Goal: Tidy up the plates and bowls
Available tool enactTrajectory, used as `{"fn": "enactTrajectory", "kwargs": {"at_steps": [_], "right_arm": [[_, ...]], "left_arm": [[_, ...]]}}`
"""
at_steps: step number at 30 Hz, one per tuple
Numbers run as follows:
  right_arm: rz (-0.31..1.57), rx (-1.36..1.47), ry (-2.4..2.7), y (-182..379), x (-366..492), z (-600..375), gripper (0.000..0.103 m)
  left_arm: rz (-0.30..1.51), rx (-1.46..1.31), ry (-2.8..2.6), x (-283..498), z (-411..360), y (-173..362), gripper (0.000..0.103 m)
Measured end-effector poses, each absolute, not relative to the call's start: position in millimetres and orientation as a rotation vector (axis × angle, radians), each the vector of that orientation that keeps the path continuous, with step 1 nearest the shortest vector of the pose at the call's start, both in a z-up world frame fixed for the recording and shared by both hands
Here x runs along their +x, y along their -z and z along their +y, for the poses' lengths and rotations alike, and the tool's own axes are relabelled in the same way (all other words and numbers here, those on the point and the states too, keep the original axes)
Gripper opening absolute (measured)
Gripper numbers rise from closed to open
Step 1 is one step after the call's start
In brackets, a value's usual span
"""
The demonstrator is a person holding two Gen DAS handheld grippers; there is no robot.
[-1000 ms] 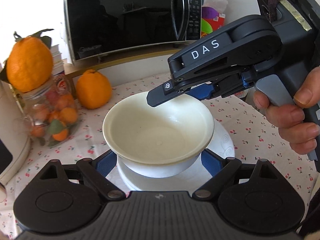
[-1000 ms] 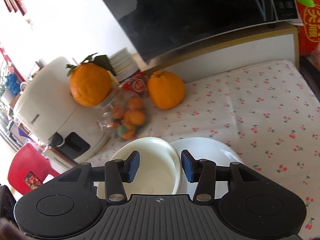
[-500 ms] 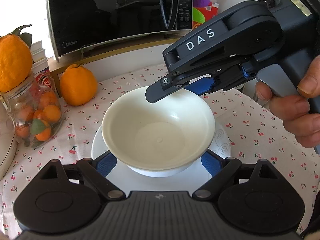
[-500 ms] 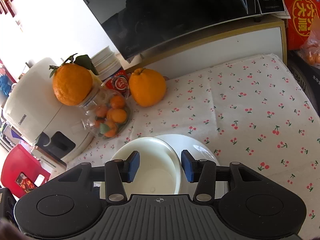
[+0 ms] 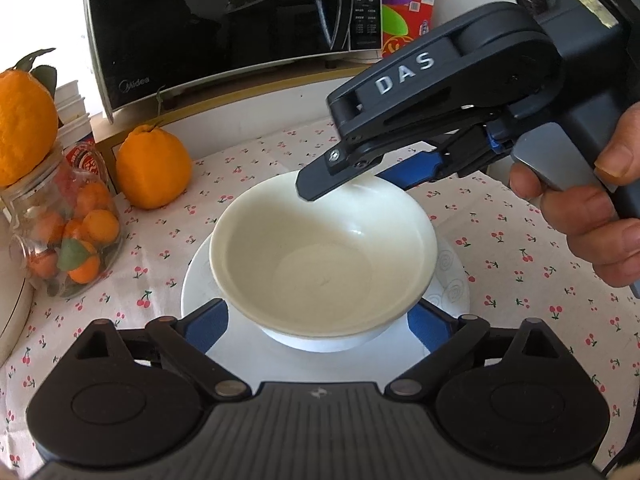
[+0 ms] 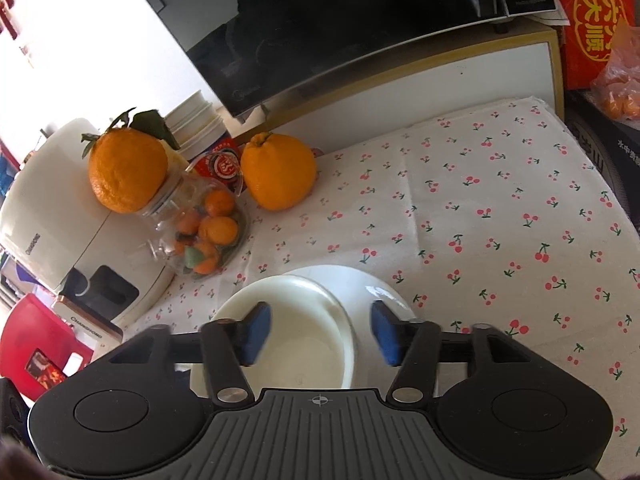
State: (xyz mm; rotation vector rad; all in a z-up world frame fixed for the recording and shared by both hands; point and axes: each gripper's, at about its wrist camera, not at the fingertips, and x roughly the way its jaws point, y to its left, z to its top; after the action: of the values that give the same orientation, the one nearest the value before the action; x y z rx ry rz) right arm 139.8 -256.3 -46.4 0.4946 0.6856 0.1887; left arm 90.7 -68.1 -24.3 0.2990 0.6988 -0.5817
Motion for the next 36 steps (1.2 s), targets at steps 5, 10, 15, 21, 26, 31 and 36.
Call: {"fn": "enactTrajectory", "kwargs": {"at_steps": [5,10,15,21,26,31,36], "right_arm": [[0.677,0.508,-0.169,44,138,-262,0.061],[0.653,0.494,-0.155,39,129,-265,0.066],[0.638,0.45,-0.14,33,117,-262,0.07],[0.625,0.377,-0.088,13,98,-257,0.074],[0.618,0.315,-0.052,-7,73,-250,0.085],[0.646,0.274,-0.02,-15,48,-240,0.088],[0.653,0.248,0.031,-18,18,-229,0.096]], "left_arm": [[0.715,0.286,0.579,91,-65,24,0.098],[0.717,0.276,0.575,86,-59,19,0.098],[0.729,0.219,0.557,77,-50,12,0.099],[0.747,0.174,0.496,72,-39,-7,0.1],[0.785,0.129,0.393,63,-29,-25,0.103],[0.84,0.081,0.294,49,-22,-36,0.103],[0.86,0.039,0.192,31,-15,-42,0.103]]}}
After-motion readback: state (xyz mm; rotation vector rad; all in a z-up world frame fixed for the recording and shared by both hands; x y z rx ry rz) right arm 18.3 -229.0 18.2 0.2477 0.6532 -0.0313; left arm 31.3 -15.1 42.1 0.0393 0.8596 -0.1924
